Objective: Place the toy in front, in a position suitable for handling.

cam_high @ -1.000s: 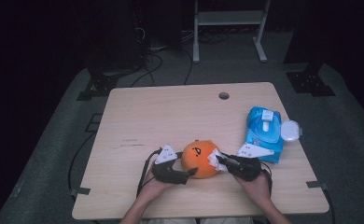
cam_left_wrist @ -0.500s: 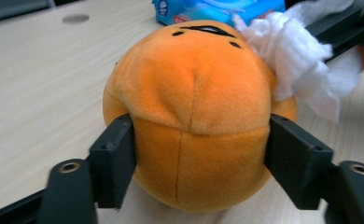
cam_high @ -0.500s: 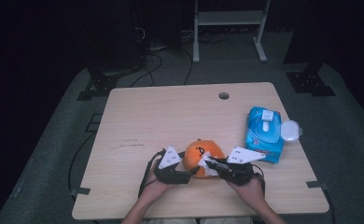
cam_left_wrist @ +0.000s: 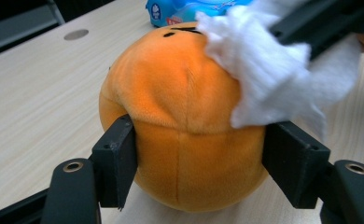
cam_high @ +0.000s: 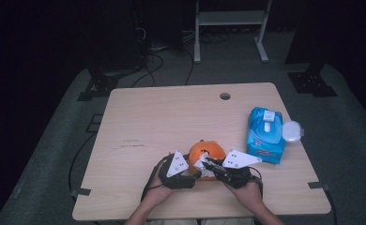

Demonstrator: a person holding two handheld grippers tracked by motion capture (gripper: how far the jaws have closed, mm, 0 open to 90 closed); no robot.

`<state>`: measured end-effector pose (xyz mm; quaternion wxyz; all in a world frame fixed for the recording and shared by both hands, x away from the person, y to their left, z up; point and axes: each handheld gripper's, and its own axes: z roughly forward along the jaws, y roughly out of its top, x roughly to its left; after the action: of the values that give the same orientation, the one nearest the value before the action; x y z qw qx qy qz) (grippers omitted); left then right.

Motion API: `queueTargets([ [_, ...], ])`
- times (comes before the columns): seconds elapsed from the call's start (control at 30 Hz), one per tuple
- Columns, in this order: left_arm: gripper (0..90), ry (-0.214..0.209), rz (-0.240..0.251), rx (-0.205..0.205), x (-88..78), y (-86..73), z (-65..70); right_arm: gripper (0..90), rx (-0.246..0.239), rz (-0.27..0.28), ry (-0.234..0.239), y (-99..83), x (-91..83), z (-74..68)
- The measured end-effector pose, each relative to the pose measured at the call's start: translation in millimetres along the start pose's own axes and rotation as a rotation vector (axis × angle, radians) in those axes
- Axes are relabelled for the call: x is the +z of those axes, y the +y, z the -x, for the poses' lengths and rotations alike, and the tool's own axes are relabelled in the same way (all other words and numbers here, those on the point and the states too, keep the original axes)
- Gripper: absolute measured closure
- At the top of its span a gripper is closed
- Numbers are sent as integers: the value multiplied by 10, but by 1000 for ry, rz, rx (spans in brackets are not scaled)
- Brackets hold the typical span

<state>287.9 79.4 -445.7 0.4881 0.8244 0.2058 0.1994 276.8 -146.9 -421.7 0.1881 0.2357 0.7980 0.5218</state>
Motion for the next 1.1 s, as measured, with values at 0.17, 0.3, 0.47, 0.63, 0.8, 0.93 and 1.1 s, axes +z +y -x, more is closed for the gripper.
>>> queueTargets([
  [0.17,327,-4,2,-5,5,-8,-10,814,15,-5,-61,-45,-65,105],
  [0.3,321,-3,-10,3,12,2,13,803,-20,-8,-85,-49,-71,29],
  [0.47,320,-4,-20,16,6,-10,13,691,-41,-14,-27,-39,-21,-35],
  [0.63,323,-6,-37,33,17,-7,21,601,-57,-13,-19,-51,33,-50],
  [0.8,318,-3,-47,22,30,-25,12,722,-87,-32,-60,-84,87,-70],
  [0.93,241,-4,-15,-53,46,-15,-32,795,-31,-28,-60,-86,29,37],
  [1.1,267,3,-8,-59,68,-8,-12,798,-15,-12,-38,-43,32,-38],
])
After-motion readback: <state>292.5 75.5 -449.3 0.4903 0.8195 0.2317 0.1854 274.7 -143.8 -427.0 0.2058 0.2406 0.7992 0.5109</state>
